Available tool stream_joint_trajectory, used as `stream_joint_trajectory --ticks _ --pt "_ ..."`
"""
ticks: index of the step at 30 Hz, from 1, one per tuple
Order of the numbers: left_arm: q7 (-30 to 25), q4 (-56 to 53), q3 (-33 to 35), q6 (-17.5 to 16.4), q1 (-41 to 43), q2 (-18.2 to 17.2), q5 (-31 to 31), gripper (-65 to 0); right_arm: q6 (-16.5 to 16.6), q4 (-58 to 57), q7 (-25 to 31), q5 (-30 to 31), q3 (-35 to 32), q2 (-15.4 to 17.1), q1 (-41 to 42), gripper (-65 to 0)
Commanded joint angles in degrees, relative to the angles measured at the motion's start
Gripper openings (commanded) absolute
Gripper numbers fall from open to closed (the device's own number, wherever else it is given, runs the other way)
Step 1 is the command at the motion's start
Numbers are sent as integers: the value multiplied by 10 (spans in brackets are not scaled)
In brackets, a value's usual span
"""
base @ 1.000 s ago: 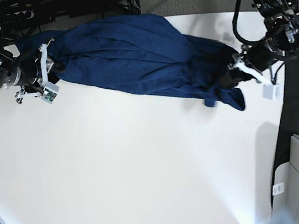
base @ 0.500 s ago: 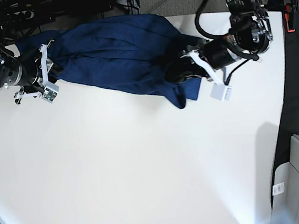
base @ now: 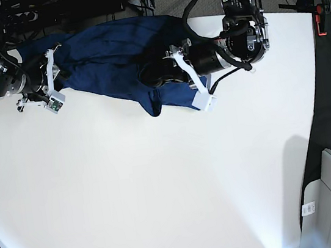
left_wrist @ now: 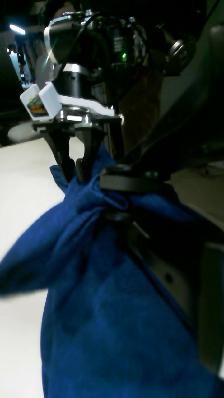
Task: Fold the T-shirt properly
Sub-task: 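Fold the shirt's other end with the left gripper toward the right gripper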
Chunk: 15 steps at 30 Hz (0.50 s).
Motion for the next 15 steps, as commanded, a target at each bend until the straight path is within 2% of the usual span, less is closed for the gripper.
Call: stream_joint_trajectory --ticks 1,7,10,15 --pt "4 8 -1 1 -11 -3 -23 -554 3 9 8 4 6 8 7 -464" --pt "29 9 -5 1 -19 -7 -25 -430 3 9 8 4 23 7 6 -464" --pt "30 10 -6 1 -19 -29 -27 -383 3 9 8 6 32 7 5 -464" --pt "25 9 -32 2 -19 -68 -25 -377 3 9 8 6 38 8 2 -464"
